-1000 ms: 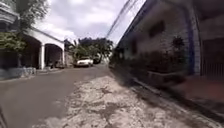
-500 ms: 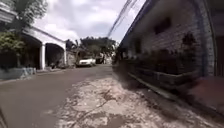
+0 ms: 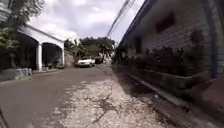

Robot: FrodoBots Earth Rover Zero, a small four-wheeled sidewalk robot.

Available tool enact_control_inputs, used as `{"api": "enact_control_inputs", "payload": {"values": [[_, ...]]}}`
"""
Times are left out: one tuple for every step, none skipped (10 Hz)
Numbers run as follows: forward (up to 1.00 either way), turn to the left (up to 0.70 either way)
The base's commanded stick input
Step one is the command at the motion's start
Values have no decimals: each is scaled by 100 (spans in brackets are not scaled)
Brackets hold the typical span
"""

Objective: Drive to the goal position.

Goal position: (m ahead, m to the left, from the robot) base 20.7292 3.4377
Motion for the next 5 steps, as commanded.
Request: {"api": "enact_control_inputs", "payload": {"values": [[70,0],[70,0],[70,0],[70,0],[70,0]]}}
